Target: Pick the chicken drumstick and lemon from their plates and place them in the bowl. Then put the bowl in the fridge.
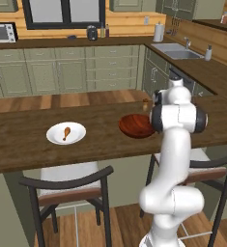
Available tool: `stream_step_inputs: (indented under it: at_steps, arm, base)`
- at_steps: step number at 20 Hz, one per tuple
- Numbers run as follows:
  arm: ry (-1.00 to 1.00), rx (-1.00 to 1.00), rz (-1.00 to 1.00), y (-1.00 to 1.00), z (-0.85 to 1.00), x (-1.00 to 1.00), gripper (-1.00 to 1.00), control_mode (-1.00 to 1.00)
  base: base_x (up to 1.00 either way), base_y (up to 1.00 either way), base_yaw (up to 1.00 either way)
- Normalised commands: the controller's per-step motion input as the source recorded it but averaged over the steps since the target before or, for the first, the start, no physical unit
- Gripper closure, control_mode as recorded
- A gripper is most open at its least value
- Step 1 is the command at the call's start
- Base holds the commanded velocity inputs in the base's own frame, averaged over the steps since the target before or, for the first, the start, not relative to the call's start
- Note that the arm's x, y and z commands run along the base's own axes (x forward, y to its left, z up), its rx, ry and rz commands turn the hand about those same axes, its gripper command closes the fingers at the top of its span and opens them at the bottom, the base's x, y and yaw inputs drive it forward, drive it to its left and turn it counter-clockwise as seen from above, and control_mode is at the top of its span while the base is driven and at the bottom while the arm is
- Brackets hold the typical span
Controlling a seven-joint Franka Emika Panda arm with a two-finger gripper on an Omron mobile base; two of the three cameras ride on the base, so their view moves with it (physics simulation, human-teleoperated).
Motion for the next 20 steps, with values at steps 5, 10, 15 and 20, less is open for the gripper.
stream_step_inputs:
  at_steps: [5, 10, 15, 20]
  arm:
    - [0.01, 0.1, 0.14, 0.61, 0.73, -0.68, 1.0, -1.0]
    - [0.04, 0.14, 0.18, 0.84, 0.44, -0.39, 1.0, -1.0]
    - [0.11, 0.12, 0.16, 0.84, 0.01, 0.05, 1.0, -1.0]
    - [0.13, 0.08, 0.15, 0.79, -0.19, 0.49, 1.0, -1.0]
  base:
    - [0.0, 0.0, 0.0]
    - [0.0, 0.0, 0.0]
    - [0.0, 0.0, 0.0]
    - [0.0, 0.0, 0.0]
